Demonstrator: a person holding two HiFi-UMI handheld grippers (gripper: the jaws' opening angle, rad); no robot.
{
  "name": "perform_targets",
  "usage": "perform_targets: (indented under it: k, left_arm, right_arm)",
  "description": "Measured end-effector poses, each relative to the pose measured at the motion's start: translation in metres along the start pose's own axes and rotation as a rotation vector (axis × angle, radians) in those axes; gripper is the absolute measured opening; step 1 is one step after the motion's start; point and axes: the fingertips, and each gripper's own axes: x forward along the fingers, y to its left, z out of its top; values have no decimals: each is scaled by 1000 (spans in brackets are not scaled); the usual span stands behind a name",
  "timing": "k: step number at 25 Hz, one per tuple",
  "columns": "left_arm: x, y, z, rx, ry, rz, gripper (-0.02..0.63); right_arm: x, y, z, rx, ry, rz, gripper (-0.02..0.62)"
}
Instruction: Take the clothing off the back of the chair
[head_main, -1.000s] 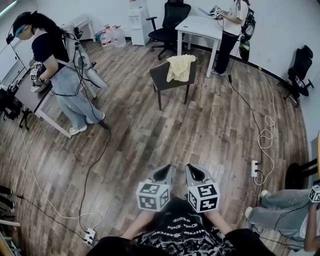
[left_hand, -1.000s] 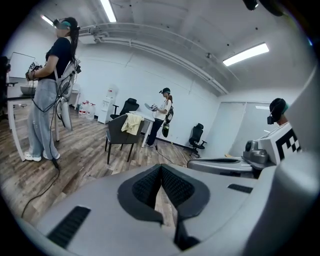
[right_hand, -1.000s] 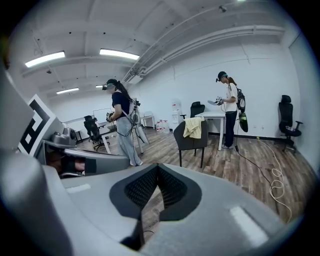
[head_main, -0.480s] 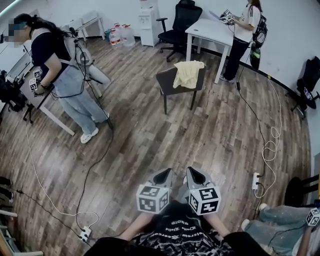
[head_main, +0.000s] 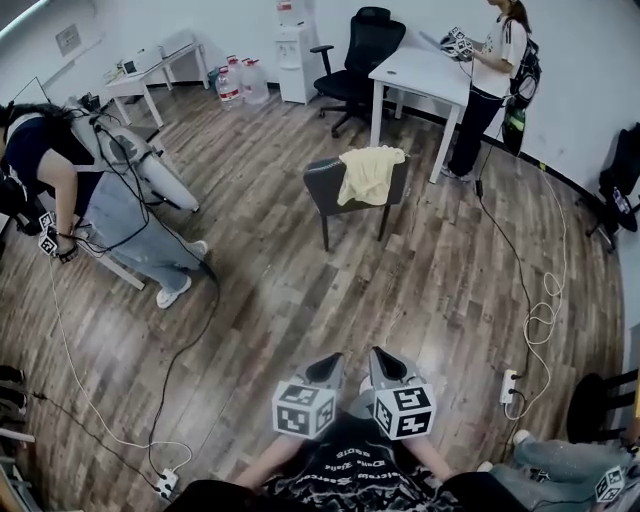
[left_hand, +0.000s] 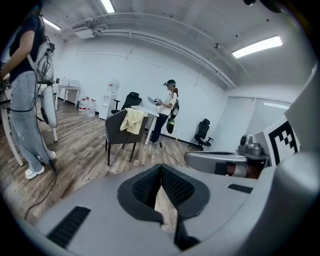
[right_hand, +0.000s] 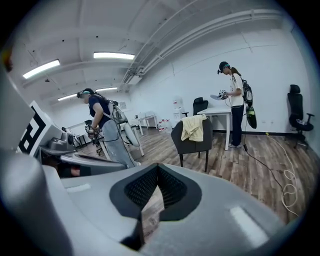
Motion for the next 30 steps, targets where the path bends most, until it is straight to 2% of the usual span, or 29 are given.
perform_targets:
  k: [14,24,30]
  left_arm:
    - [89,8,50,-112,-12,62,9]
    - [143,-11,73,-121,-21,91,9]
    - [152,-16,81,-149,-25,114,9]
  right_arm:
    - [48,-81,36,-35,53,53,2]
    - [69,-138,53,-58,68,108,2]
    - [71,-150,57,-56,74,134,2]
